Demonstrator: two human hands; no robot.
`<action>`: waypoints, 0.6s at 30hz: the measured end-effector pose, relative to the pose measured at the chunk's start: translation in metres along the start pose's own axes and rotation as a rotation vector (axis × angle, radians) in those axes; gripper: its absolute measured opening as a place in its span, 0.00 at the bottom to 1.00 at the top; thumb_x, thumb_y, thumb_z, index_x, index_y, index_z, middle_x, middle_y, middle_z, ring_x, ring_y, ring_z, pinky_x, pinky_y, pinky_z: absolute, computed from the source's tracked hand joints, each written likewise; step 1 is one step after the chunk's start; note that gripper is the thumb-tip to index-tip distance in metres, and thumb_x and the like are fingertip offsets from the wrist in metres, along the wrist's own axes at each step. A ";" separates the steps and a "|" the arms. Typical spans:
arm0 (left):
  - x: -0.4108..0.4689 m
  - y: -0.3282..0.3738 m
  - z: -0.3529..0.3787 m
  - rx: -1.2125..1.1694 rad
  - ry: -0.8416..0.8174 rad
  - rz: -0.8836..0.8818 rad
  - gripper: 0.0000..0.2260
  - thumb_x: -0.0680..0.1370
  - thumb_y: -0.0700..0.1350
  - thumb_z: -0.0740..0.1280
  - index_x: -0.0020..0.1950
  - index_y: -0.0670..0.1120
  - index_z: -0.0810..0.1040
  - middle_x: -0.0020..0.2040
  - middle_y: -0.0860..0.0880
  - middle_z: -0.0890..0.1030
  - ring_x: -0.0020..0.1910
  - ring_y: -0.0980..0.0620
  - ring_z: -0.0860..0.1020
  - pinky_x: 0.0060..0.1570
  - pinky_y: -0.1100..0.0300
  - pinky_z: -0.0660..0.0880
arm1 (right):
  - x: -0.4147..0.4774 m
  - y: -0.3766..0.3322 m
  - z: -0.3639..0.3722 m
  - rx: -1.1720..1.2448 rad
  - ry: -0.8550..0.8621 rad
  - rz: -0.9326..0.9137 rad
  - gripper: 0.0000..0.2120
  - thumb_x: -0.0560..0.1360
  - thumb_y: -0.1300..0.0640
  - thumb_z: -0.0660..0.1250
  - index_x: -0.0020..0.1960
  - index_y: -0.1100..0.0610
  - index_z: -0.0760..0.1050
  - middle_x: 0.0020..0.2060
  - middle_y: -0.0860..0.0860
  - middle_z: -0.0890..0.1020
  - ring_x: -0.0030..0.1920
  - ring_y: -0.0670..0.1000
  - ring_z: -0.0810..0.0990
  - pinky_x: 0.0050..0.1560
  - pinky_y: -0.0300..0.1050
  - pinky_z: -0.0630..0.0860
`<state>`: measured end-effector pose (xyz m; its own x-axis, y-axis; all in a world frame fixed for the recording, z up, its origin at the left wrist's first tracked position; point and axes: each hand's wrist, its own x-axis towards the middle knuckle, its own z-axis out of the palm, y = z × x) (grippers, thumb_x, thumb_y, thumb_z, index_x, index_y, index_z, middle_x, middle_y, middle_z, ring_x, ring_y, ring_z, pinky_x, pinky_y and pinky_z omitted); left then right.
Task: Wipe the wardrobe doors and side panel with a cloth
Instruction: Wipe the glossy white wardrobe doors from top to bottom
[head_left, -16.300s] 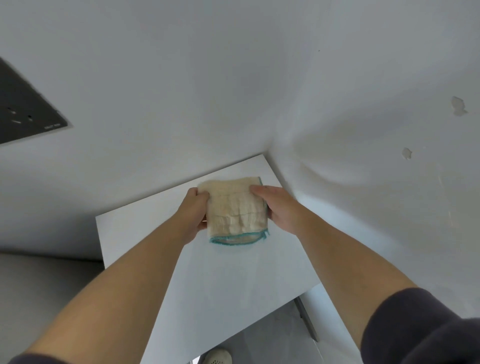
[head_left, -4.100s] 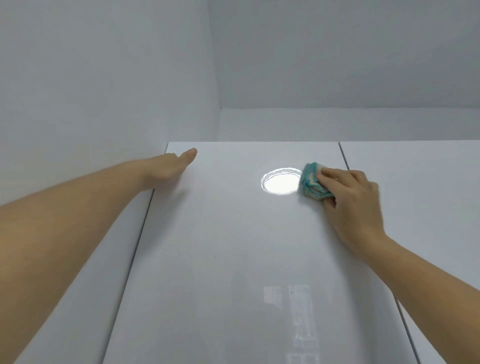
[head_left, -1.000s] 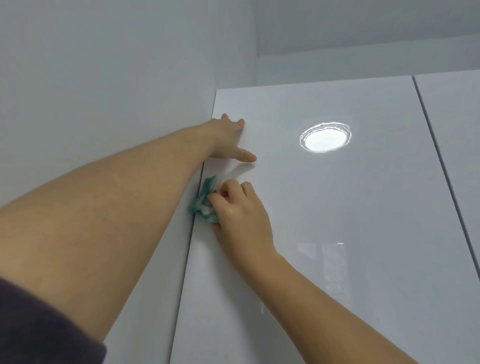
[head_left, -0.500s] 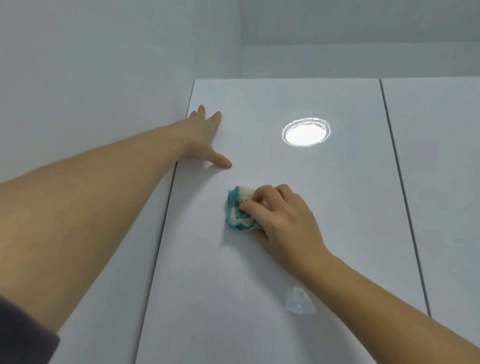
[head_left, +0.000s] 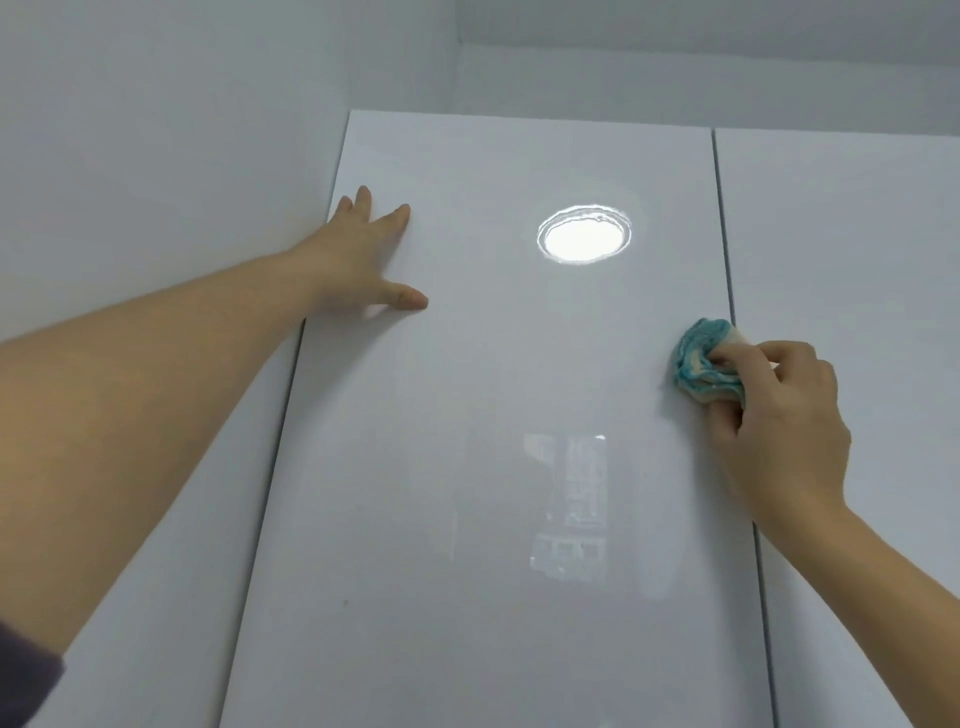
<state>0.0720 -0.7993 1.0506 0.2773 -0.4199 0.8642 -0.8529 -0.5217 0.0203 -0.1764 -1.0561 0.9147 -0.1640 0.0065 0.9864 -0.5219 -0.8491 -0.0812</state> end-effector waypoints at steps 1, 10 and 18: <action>0.000 0.000 0.001 0.004 -0.005 0.001 0.48 0.70 0.62 0.71 0.79 0.54 0.43 0.79 0.45 0.38 0.78 0.46 0.39 0.74 0.46 0.48 | -0.003 -0.003 0.001 0.022 -0.001 0.025 0.17 0.70 0.65 0.66 0.58 0.57 0.75 0.52 0.57 0.72 0.52 0.60 0.69 0.34 0.46 0.66; 0.002 0.001 0.002 0.016 -0.007 -0.006 0.49 0.70 0.62 0.72 0.79 0.54 0.42 0.79 0.45 0.38 0.78 0.46 0.39 0.74 0.46 0.51 | -0.031 -0.077 0.022 0.261 0.006 -0.034 0.16 0.67 0.67 0.71 0.54 0.59 0.79 0.49 0.55 0.74 0.48 0.58 0.72 0.36 0.46 0.70; 0.005 -0.005 0.006 0.000 0.019 0.023 0.50 0.69 0.63 0.72 0.79 0.53 0.43 0.78 0.43 0.38 0.77 0.44 0.40 0.74 0.47 0.50 | -0.040 -0.163 0.054 0.314 0.039 -0.211 0.14 0.64 0.65 0.75 0.49 0.59 0.81 0.44 0.55 0.77 0.43 0.57 0.74 0.31 0.41 0.65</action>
<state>0.0800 -0.8031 1.0515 0.2490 -0.4178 0.8738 -0.8589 -0.5122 -0.0001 -0.0390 -0.9464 0.8963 -0.1149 0.2132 0.9702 -0.2669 -0.9474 0.1766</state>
